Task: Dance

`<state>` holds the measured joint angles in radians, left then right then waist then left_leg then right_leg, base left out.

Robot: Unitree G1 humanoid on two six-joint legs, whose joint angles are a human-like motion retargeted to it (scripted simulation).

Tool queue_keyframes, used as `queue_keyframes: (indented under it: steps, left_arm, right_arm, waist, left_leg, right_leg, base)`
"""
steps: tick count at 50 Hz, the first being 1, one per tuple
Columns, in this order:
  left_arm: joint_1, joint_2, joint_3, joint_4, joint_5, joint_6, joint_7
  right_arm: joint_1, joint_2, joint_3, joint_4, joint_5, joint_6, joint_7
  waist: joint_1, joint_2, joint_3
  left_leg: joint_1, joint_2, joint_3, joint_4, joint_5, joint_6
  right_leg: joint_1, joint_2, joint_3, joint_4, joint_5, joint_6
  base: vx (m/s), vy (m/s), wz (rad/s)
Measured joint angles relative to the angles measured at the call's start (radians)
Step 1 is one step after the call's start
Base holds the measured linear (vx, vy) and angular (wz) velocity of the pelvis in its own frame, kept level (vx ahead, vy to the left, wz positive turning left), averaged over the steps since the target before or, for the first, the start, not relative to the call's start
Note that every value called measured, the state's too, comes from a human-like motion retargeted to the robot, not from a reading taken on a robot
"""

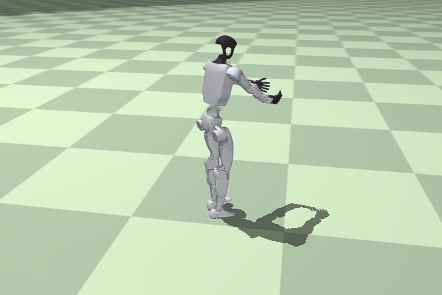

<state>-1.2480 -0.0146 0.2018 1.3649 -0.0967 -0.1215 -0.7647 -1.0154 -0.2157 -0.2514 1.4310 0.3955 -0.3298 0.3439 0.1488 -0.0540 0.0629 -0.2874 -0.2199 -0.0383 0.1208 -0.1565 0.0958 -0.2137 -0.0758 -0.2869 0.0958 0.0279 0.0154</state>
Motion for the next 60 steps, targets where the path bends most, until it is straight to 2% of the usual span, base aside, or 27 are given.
queue_keyframes:
  steps: [3,4,7,10,12,14,18,20,23,27,32,35,37,38,40,42,43,45,47,48,50,52,53,55,57,60]
  left_arm:
    - [0.09,0.005,-0.001,-0.022,-0.036,-0.001,-0.003]
    - [0.124,-0.002,0.008,-0.023,-0.052,-0.007,0.012]
    - [0.219,-0.037,0.075,0.007,-0.104,-0.039,0.084]
    - [0.309,-0.05,0.139,0.086,-0.16,-0.069,0.159]
    - [0.369,-0.027,0.139,0.16,-0.188,-0.088,0.22]
    - [0.432,0.012,0.121,0.234,-0.196,-0.106,0.29]
    - [0.602,0.092,0.136,0.308,-0.134,-0.155,0.443]
    - [0.72,0.116,0.222,0.295,-0.092,-0.157,0.509]
    - [0.894,0.185,0.31,0.278,-0.145,-0.142,0.533]
    - [1.129,0.297,0.471,0.226,-0.198,-0.149,0.646]
    - [1.349,0.443,0.669,0.171,-0.23,-0.124,0.738]
    - [1.422,0.521,0.753,0.159,-0.203,-0.092,0.75]
    - [1.461,0.552,0.805,0.153,-0.177,-0.08,0.764]
    - [1.48,0.562,0.83,0.149,-0.169,-0.079,0.771]
    - [1.517,0.572,0.871,0.14,-0.162,-0.075,0.782]
    - [1.549,0.572,0.884,0.13,-0.154,-0.069,0.797]
    - [1.56,0.569,0.884,0.124,-0.148,-0.072,0.812]
    - [1.57,0.566,0.882,0.116,-0.129,-0.088,0.852]
    - [1.545,0.568,0.862,0.118,-0.095,-0.096,0.879]
    - [1.522,0.569,0.844,0.121,-0.076,-0.098,0.878]
    - [1.48,0.575,0.805,0.129,-0.045,-0.094,0.865]
    - [1.453,0.586,0.786,0.135,-0.022,-0.079,0.858]
    - [1.44,0.592,0.78,0.138,-0.015,-0.073,0.859]
    - [1.422,0.598,0.773,0.141,-0.008,-0.073,0.861]
    - [1.397,0.597,0.777,0.142,-0.01,-0.074,0.863]
    - [1.37,0.598,0.79,0.142,-0.029,-0.078,0.859]
  right_arm:
    - [0.019,0.013,0.02,0.022,0.018,-0.004,0.001]
    - [0.023,0.018,0.026,0.028,0.023,-0.01,-0.014]
    - [0.017,0.02,0.021,0.043,0.04,-0.039,-0.088]
    - [-0.017,-0.022,0.003,0.041,0.065,-0.071,-0.146]
    - [-0.053,-0.07,-0.007,0.033,0.083,-0.077,-0.166]
    - [-0.094,-0.132,-0.004,0.018,0.093,-0.083,-0.194]
    - [-0.19,-0.26,-0.002,-0.041,0.053,-0.109,-0.272]
    - [-0.239,-0.328,0.002,-0.076,0.016,-0.121,-0.317]
    - [-0.306,-0.422,0.019,-0.126,-0.034,-0.136,-0.381]
    - [-0.345,-0.564,0.054,-0.193,-0.08,-0.138,-0.449]
    - [-0.336,-0.755,0.108,-0.282,-0.128,-0.155,-0.569]
    - [-0.327,-0.86,0.127,-0.334,-0.148,-0.197,-0.67]
    - [-0.331,-0.91,0.139,-0.367,-0.157,-0.237,-0.724]
    - [-0.336,-0.926,0.147,-0.383,-0.162,-0.255,-0.745]
    - [-0.35,-0.944,0.166,-0.412,-0.178,-0.281,-0.784]
    - [-0.361,-0.965,0.197,-0.424,-0.186,-0.295,-0.811]
    - [-0.363,-0.976,0.215,-0.427,-0.182,-0.293,-0.816]
    - [-0.368,-0.991,0.247,-0.434,-0.163,-0.276,-0.801]
    - [-0.377,-1.013,0.256,-0.438,-0.149,-0.268,-0.776]
    - [-0.384,-1.034,0.256,-0.438,-0.143,-0.269,-0.767]
    - [-0.387,-1.077,0.26,-0.435,-0.123,-0.269,-0.759]
    - [-0.383,-1.097,0.264,-0.43,-0.109,-0.267,-0.755]
    - [-0.382,-1.103,0.265,-0.429,-0.103,-0.265,-0.753]
    - [-0.382,-1.107,0.271,-0.431,-0.097,-0.26,-0.749]
    - [-0.389,-1.107,0.278,-0.44,-0.094,-0.262,-0.746]
    - [-0.405,-1.099,0.296,-0.449,-0.08,-0.263,-0.742]
  waist:
    - [-0.028,0.007,-0.009]
    - [-0.03,0.01,-0.014]
    - [-0.021,0.024,-0.033]
    - [-0.01,0.035,-0.05]
    - [0.001,0.019,-0.055]
    - [0.023,0.002,-0.061]
    - [0.043,-0.036,-0.051]
    - [0.042,-0.052,-0.04]
    - [0.019,-0.076,-0.013]
    - [0.018,-0.123,0.009]
    - [0.032,-0.157,0.008]
    - [0.038,-0.173,0.005]
    - [0.02,-0.166,-0.014]
    - [0.015,-0.16,-0.02]
    - [0.001,-0.158,-0.026]
    - [-0.043,-0.173,-0.049]
    - [-0.067,-0.185,-0.067]
    - [-0.072,-0.218,-0.094]
    - [-0.043,-0.256,-0.08]
    - [-0.038,-0.273,-0.06]
    - [-0.043,-0.303,-0.027]
    - [-0.067,-0.312,-0.028]
    - [-0.079,-0.312,-0.032]
    - [-0.095,-0.306,-0.039]
    - [-0.086,-0.293,-0.033]
    - [-0.068,-0.278,-0.02]
  left_leg:
    - [-0.01,-0.01,-0.025,0.036,-0.022,0.003]
    - [-0.015,-0.01,-0.028,0.054,-0.03,0.005]
    - [-0.039,0.008,-0.024,0.137,-0.065,0.004]
    - [-0.057,0.019,-0.027,0.23,-0.096,0.028]
    - [-0.05,-0.01,-0.042,0.261,-0.112,0.056]
    - [-0.038,-0.039,-0.065,0.277,-0.126,0.08]
    - [0.035,-0.081,-0.087,0.245,-0.123,0.116]
    - [0.085,-0.094,-0.101,0.215,-0.114,0.126]
    - [0.186,-0.11,-0.124,0.162,-0.104,0.149]
    - [0.31,-0.107,-0.132,0.092,-0.108,0.166]
    - [0.429,-0.047,-0.093,0.046,-0.149,0.166]
    - [0.499,-0.03,-0.061,0.025,-0.156,0.166]
    - [0.539,-0.011,-0.041,0.019,-0.113,0.161]
    - [0.559,-0.001,-0.027,0.027,-0.075,0.145]
    - [0.592,0.042,0.053,0.065,0.026,0.056]
    - [0.584,0.103,0.117,0.138,0.236,-0.098]
    - [0.556,0.124,0.105,0.185,0.353,-0.175]
    - [0.481,0.123,0.029,0.295,0.518,-0.318]
    - [0.401,0.081,-0.075,0.395,0.428,-0.317]
    - [0.359,0.125,-0.015,0.453,0.309,-0.261]
    - [0.266,0.202,0.031,0.55,0.009,-0.096]
    - [0.187,0.289,0.078,0.531,-0.18,-0.055]
    - [0.151,0.334,0.1,0.492,-0.211,-0.042]
    - [0.108,0.406,0.158,0.361,-0.246,-0.069]
    - [0.088,0.41,0.166,0.208,-0.239,-0.113]
    - [0.048,0.38,0.127,0.007,-0.157,-0.179]
  right_leg:
    - [-0.013,-0.024,-0.04,0.092,-0.034,0.021]
    - [-0.024,-0.023,-0.035,0.136,-0.033,0.012]
    - [-0.1,-0.03,-0.022,0.342,0.025,-0.053]
    - [-0.238,-0.037,0.031,0.63,0.127,-0.213]
    - [-0.306,-0.036,0.075,0.743,0.147,-0.232]
    - [-0.349,-0.039,0.082,0.768,0.1,-0.214]
    - [-0.379,-0.032,0.07,0.588,0.07,-0.195]
    - [-0.364,-0.033,0.055,0.418,0.059,-0.172]
    - [-0.31,-0.045,-0.003,0.165,0.038,-0.128]
    - [-0.249,-0.03,-0.112,-0.053,-0.043,-0.071]
    - [-0.141,-0.018,-0.429,-0.172,-0.162,-0.04]
    - [-0.098,-0.031,-0.444,-0.155,-0.153,-0.033]
    - [-0.065,-0.029,-0.504,-0.153,-0.135,-0.079]
    - [-0.044,-0.019,-0.537,-0.151,-0.127,-0.099]
    - [-0.028,0.008,-0.478,-0.127,-0.129,-0.127]
    - [-0.022,0.011,-0.389,-0.094,-0.133,-0.099]
    - [-0.011,-0.002,-0.381,-0.078,-0.124,-0.063]
    - [0.011,-0.009,-0.327,-0.059,-0.12,-0.031]
    - [0.05,-0.011,-0.286,-0.044,-0.133,-0.009]
    - [0.069,-0.022,-0.255,-0.033,-0.138,0.011]
    - [0.103,-0.044,-0.206,-0.013,-0.136,0.046]
    - [0.124,-0.017,-0.167,-0.008,-0.12,0.041]
    - [0.131,0.006,-0.14,-0.009,-0.112,0.032]
    - [0.146,0.049,-0.086,-0.002,-0.113,0.027]
    - [0.163,0.091,-0.009,0.009,-0.114,0.025]
    - [0.193,0.156,0.128,0.028,-0.088,0.006]
  base:
    - [0.21,0.11,0.28]
    - [0.25,0.12,0.24]
    - [0.26,0.12,0.26]
    - [0.3,0.08,0.58]
    - [0.32,-0.02,0.66]
    - [0.28,-0.13,0.56]
    - [0.24,-0.27,0.47]
    - [0.19,-0.33,0.48]
    - [0.24,-0.45,0.52]
    - [0.3,-0.61,0.12]
    - [0.24,-0.64,-0.21]
    - [0.13,-0.5,-0.21]
    - [0.11,-0.53,-0.27]
    - [0.14,-0.54,-0.62]
    - [0.13,-0.54,-0.79]
    - [0.08,-0.61,-0.62]
    - [0.03,-0.63,-0.94]
    - [-0.01,-0.61,-1.76]
    - [-0.08,-0.58,-2.11]
    - [-0.15,-0.51,-1.58]
    - [-0.18,-0.49,-1.31]
    - [-0.22,-0.51,-1.67]
    - [-0.24,-0.46,-2.02]
    - [-0.24,-0.39,-2.35]
    - [-0.25,-0.27,-2.93]
    - [-0.28,-0.25,-3.21]
